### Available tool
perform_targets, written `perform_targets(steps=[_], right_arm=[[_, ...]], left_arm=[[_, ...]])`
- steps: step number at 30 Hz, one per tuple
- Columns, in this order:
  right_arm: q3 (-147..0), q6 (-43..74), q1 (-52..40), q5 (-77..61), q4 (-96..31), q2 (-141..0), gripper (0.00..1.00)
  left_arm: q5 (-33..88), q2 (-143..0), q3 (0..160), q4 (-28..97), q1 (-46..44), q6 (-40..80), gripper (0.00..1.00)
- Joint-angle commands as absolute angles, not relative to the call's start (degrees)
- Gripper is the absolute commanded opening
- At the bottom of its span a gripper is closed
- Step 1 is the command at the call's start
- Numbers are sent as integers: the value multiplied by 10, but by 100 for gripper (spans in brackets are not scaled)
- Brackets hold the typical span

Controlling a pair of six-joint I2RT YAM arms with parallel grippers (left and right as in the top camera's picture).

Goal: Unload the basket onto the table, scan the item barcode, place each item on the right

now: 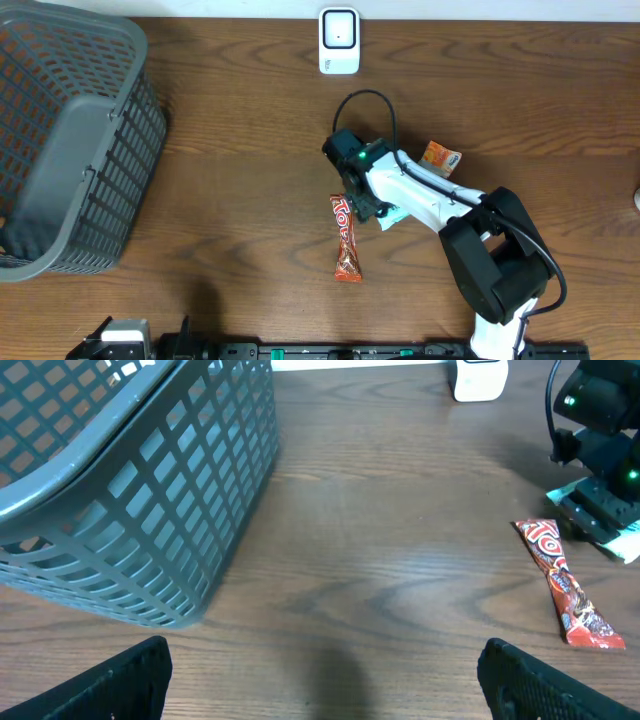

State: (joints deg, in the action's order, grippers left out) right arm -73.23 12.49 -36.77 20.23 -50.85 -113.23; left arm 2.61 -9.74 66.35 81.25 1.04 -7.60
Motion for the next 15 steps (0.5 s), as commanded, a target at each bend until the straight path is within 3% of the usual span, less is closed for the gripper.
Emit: perform_targets(steps=[1, 3, 6, 9, 10, 15], right_arm=[[-693, 121, -367, 227, -494, -1129, 65], [-677, 121, -367, 230, -491, -1133, 52], [-658, 137, -368, 239, -488, -1136, 20], [-666, 141, -370, 234, -489, -1136, 10], [-673, 141, -371, 226, -490, -1136, 1], [-751, 70, -364, 47, -541, -1129, 1]], left_arm=[[19, -95, 665, 814, 13, -83, 98], [19, -95, 665, 814, 13, -83, 98], [19, -95, 665, 814, 13, -83, 98], [19, -95, 665, 814, 13, -83, 98], [19, -95, 665, 814, 13, -83, 98], [19, -95, 665, 814, 13, -83, 98]])
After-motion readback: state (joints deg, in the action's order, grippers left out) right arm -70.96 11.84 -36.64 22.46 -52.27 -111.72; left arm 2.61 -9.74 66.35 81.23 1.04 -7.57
